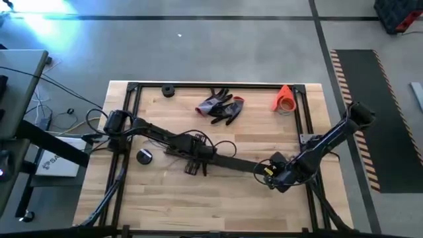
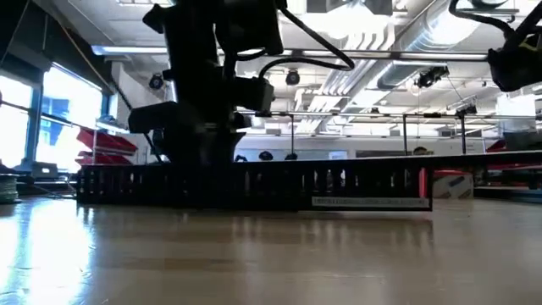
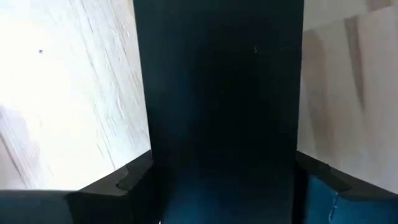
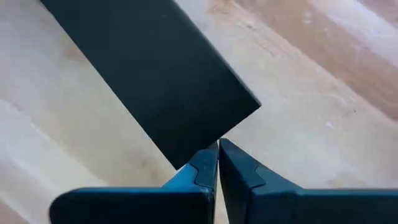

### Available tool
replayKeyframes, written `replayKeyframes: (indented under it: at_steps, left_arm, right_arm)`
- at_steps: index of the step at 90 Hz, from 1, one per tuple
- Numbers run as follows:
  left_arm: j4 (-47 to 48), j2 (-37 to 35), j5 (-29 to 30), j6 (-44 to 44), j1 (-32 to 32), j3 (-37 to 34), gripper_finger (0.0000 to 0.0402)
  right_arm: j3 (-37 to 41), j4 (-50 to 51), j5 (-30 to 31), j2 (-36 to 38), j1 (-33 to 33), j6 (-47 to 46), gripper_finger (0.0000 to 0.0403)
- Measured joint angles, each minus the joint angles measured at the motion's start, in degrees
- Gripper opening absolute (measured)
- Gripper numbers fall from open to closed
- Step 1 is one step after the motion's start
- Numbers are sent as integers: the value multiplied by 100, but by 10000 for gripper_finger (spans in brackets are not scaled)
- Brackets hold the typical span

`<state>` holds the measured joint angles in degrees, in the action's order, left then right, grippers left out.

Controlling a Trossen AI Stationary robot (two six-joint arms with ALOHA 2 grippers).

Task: Ziptie cables
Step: Close the black cable duct

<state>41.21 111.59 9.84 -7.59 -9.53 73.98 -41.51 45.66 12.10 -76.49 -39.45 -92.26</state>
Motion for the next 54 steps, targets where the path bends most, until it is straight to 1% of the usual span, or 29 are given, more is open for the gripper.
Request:
replayKeyframes:
  at_steps: [13, 21, 25, 29, 41, 54]
  left_arm:
    - [-104, 16, -418, 382, 157, 27, 255]
    - [-140, 24, -776, 434, 258, 47, 276]
    - [152, 22, -960, 406, 295, 104, 286]
    - [488, 23, -1002, 405, 318, 199, 293]
    - [1458, 22, -790, 432, 268, 545, 300]
    - [2368, 22, -760, 446, 152, 736, 301]
  right_arm:
    - [1, 81, -43, 0, -21, -42, 0]
    - [-7, -40, 121, 10, -4, -29, 0]
    - [-7, -19, 142, 11, -6, -27, 0]
    - [-7, -25, 136, 9, -16, -26, 0]
    - [-7, -10, 90, 9, -38, -23, 0]
    - [-5, 4, 27, 9, -51, -22, 0]
